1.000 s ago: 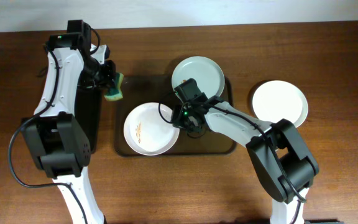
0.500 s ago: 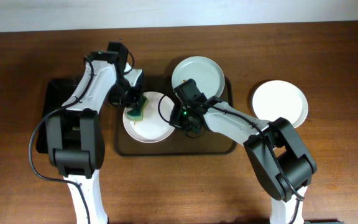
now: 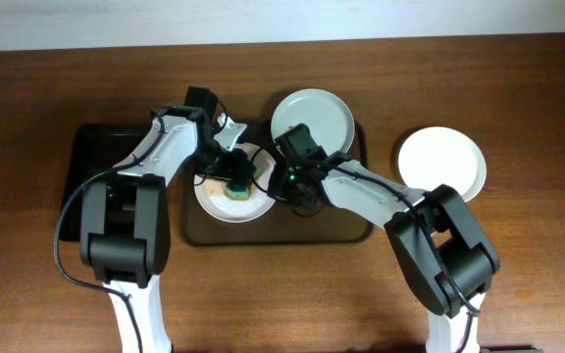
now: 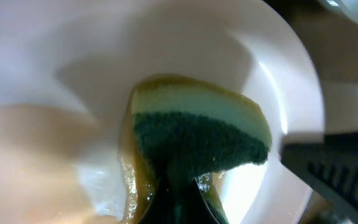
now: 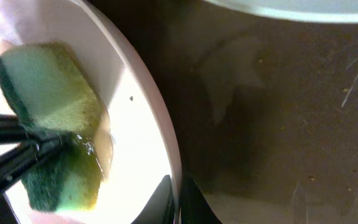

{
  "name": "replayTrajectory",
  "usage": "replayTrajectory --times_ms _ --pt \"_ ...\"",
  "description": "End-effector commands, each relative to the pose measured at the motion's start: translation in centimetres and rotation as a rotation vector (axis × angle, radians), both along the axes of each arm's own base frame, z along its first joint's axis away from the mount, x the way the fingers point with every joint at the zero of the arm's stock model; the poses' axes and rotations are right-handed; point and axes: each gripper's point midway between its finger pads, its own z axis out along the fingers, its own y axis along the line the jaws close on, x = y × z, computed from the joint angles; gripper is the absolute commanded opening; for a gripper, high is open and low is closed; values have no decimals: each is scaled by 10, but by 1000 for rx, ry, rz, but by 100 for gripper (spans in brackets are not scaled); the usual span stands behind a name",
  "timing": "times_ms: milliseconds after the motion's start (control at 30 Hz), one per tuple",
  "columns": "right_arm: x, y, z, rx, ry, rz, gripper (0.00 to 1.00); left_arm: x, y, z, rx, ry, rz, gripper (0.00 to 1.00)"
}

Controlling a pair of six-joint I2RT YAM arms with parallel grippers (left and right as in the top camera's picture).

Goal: Clean dirty plates on tray and stack at the side
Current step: 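Scrub the bottom plate with the sponge in the left gripper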

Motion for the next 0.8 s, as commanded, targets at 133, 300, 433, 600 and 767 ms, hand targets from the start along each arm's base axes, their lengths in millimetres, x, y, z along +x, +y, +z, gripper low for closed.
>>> replayTrajectory --times_ms 133,300,433,600,767 --pt "0 -1 -6 -7 10 10 7 6 117 -19 665 -31 286 1" --pt "0 -1 -5 -7 10 11 7 -36 65 -23 373 154 55 1" --pt "0 -1 -6 -7 10 10 7 -55 15 -13 107 171 -180 1" --pt "0 -1 -6 -8 10 11 7 -35 17 -21 207 83 -150 1" --pt "0 -1 -6 -8 10 10 7 41 33 -21 336 -187 69 1"
